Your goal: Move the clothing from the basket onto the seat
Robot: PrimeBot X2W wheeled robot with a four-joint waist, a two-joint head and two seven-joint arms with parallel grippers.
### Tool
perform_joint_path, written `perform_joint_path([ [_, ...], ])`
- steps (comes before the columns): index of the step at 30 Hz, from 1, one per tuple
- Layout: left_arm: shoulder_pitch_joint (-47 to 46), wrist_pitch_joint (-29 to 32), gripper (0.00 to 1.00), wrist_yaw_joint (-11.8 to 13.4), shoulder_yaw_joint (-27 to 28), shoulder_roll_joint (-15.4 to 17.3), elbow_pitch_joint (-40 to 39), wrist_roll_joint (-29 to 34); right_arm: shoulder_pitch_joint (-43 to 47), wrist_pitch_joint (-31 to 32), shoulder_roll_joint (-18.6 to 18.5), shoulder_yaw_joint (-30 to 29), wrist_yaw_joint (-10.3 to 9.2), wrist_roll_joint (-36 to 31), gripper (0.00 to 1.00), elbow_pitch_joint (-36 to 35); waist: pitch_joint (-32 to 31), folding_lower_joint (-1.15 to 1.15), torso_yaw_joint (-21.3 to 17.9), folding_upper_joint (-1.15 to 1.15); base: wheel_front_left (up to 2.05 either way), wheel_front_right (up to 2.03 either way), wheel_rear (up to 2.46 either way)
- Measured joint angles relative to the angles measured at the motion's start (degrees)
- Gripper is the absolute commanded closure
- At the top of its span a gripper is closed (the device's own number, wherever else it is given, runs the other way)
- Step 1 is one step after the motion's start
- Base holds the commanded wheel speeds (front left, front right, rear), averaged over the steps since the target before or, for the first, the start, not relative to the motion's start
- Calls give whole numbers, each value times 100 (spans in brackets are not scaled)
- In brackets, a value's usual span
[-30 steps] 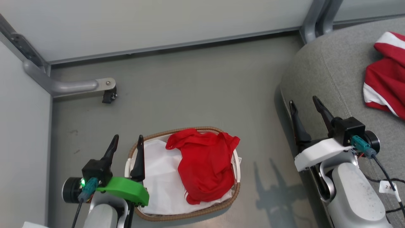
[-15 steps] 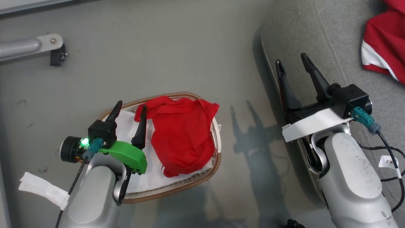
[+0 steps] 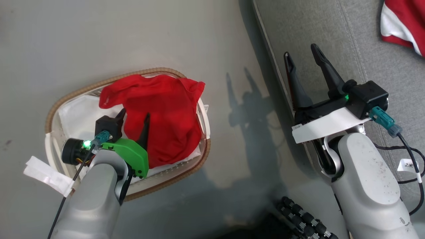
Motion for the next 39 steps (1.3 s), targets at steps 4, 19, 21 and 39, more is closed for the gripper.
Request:
perform_joint_path([
  [4, -177, 0, 0, 0, -352, -87, 598, -289, -28, 1, 1, 25, 0, 78, 0, 99, 235, 0, -83, 0, 0, 0, 0],
  [19, -564, 771, 0, 0, -1493, -209, 1380, -1455, -187, 1, 1, -7, 0, 54, 0, 78, 569, 0, -88, 0, 0, 0, 0],
  [21, -587, 875, 31, 0, -1621, -202, 1393, -1568, -208, 0, 2, -9, 0, 47, 0, 74, 581, 0, -74, 0, 0, 0, 0],
  [39, -609, 215, 100, 0, -2320, -51, 1354, -2348, -181, 1, 7, -27, 0, 74, 0, 235, 125, 0, 46, 0, 0, 0, 0],
])
